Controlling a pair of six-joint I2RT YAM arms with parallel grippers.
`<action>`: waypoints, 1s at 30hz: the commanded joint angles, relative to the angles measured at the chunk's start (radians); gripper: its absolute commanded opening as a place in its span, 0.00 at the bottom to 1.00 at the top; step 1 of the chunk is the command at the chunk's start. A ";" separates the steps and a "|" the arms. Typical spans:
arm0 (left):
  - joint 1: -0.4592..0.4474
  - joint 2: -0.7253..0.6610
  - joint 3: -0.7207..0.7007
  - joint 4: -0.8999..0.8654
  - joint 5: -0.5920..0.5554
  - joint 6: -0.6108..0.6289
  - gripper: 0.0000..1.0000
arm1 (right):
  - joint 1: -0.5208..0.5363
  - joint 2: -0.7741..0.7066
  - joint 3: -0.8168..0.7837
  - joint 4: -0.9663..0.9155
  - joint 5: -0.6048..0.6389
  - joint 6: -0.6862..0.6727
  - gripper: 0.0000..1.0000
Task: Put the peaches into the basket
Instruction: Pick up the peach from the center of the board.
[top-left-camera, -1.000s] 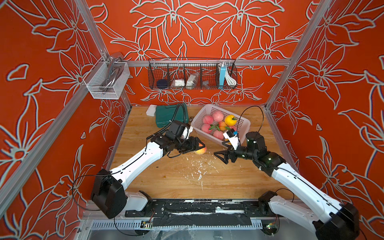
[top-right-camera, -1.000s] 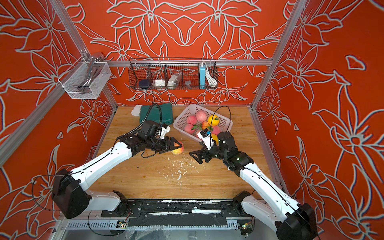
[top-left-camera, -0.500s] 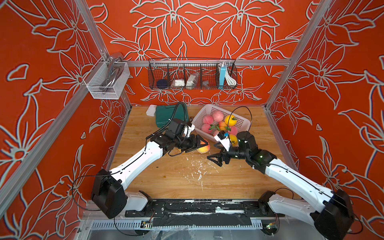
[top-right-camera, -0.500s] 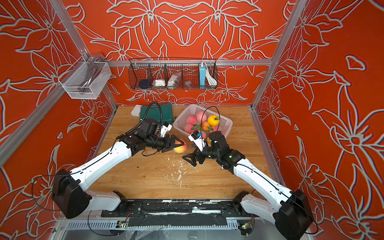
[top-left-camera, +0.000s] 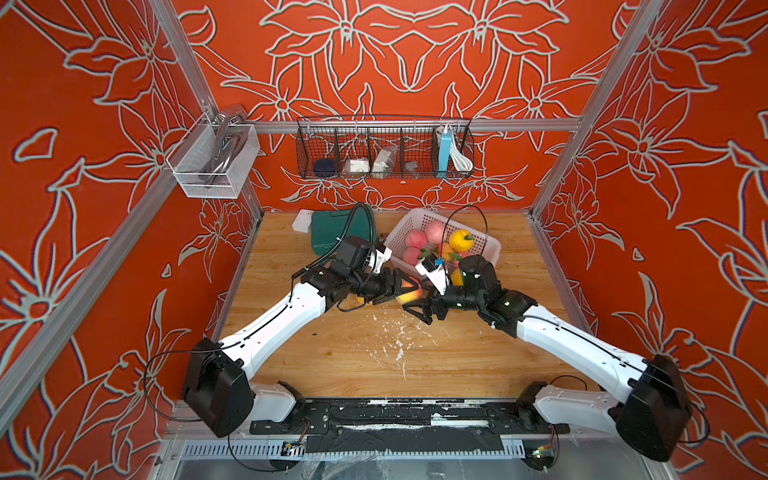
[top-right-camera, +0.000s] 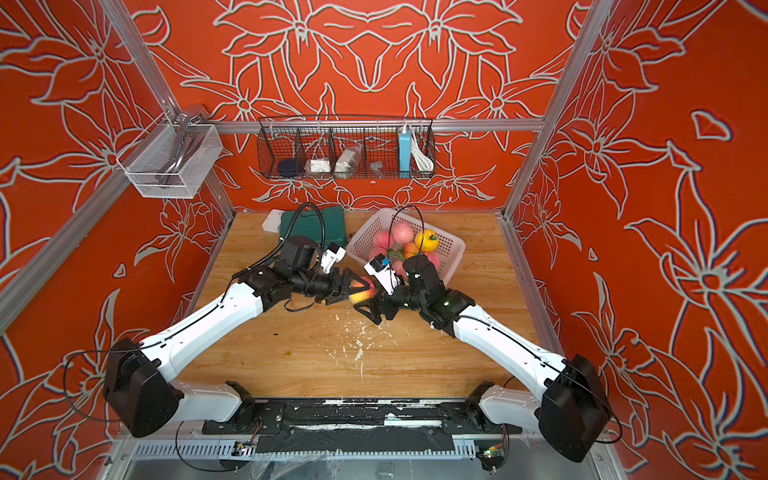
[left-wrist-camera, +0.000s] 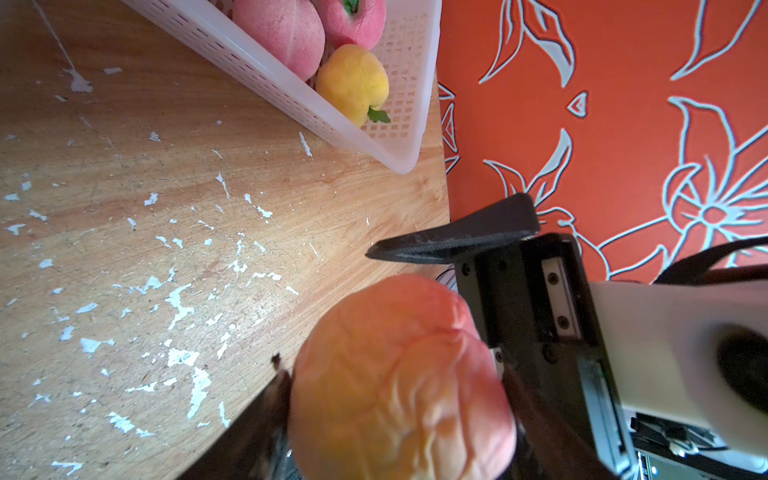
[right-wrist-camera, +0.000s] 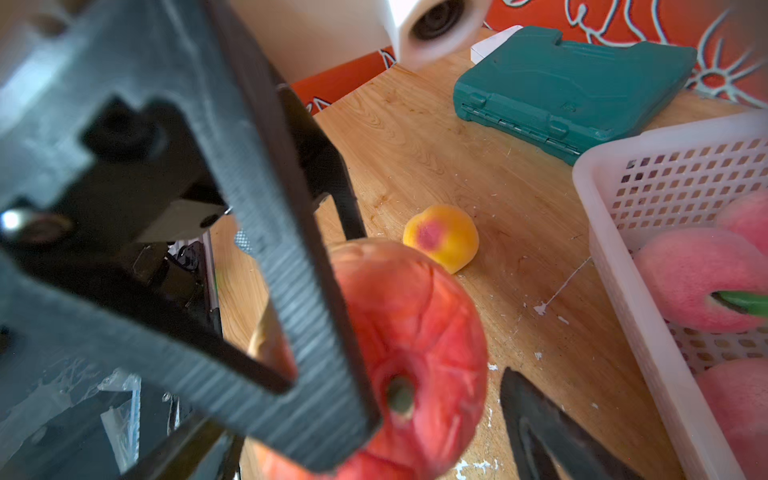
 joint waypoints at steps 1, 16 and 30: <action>0.005 -0.009 0.007 0.024 0.024 -0.008 0.70 | 0.009 0.007 0.046 0.022 0.030 0.024 0.94; 0.005 -0.038 -0.027 0.049 0.041 -0.026 0.70 | 0.015 0.049 0.086 -0.006 0.014 0.015 0.79; 0.005 -0.051 -0.035 0.069 0.050 -0.043 0.71 | 0.014 0.040 0.085 -0.003 0.038 0.027 0.68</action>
